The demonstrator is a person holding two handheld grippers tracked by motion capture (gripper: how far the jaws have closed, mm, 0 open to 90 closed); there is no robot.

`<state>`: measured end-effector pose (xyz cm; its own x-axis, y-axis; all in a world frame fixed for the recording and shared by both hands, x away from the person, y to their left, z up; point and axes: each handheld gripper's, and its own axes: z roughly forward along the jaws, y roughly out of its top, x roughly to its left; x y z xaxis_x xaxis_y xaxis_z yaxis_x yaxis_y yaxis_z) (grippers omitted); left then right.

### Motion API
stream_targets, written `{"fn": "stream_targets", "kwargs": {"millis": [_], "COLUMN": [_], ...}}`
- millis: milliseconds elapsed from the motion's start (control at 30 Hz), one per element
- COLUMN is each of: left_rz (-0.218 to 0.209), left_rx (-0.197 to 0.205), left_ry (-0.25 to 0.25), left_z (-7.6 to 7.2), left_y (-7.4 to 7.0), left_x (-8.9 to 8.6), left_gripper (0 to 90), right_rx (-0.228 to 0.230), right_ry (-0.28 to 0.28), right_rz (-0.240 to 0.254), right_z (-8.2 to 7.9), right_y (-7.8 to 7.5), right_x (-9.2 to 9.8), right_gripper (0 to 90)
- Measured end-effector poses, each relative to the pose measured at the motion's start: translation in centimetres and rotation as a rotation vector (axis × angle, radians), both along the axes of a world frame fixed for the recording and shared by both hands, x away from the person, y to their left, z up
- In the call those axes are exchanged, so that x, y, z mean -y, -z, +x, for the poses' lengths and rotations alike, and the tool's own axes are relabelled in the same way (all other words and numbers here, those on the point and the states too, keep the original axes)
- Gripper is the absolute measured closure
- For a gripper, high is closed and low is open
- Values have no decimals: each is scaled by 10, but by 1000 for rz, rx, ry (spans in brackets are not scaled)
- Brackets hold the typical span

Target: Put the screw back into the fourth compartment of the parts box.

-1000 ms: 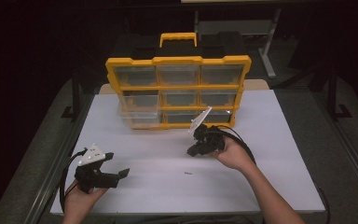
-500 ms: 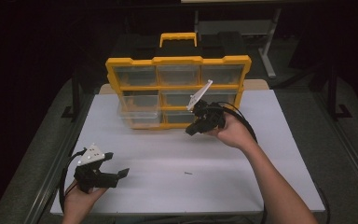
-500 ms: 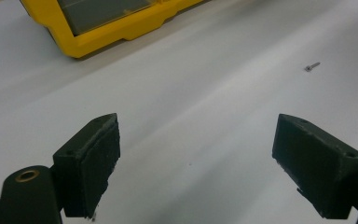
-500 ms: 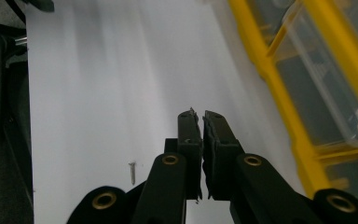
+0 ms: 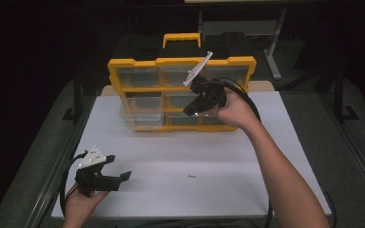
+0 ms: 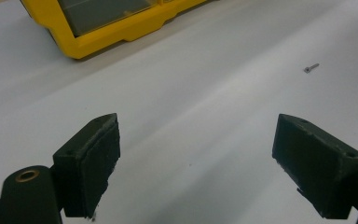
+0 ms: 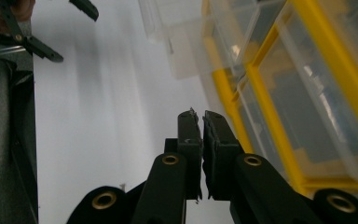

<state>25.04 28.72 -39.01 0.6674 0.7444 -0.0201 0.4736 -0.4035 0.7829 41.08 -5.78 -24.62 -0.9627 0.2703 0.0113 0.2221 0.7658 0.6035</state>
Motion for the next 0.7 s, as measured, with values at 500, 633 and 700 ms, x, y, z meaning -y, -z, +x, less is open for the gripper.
{"fn": "stream_targets", "kwargs": {"millis": [500, 633, 700], "left_rz": [5, -1, -5], "left_rx": [-6, -4, -5], "left_ry": [5, 6, 3], "left_z": [0, 0, 0], "left_y": [0, 0, 0], "left_x": [0, 0, 0], "left_gripper": [146, 146, 146], "right_rx": [23, 23, 23], "right_ry": [-30, -41, -51], "right_rz": [16, 12, 13], "right_z": [14, 17, 19], "right_y": [-37, -39, -39], "right_x": [-37, -53, -61], "right_gripper": [852, 851, 852]}}
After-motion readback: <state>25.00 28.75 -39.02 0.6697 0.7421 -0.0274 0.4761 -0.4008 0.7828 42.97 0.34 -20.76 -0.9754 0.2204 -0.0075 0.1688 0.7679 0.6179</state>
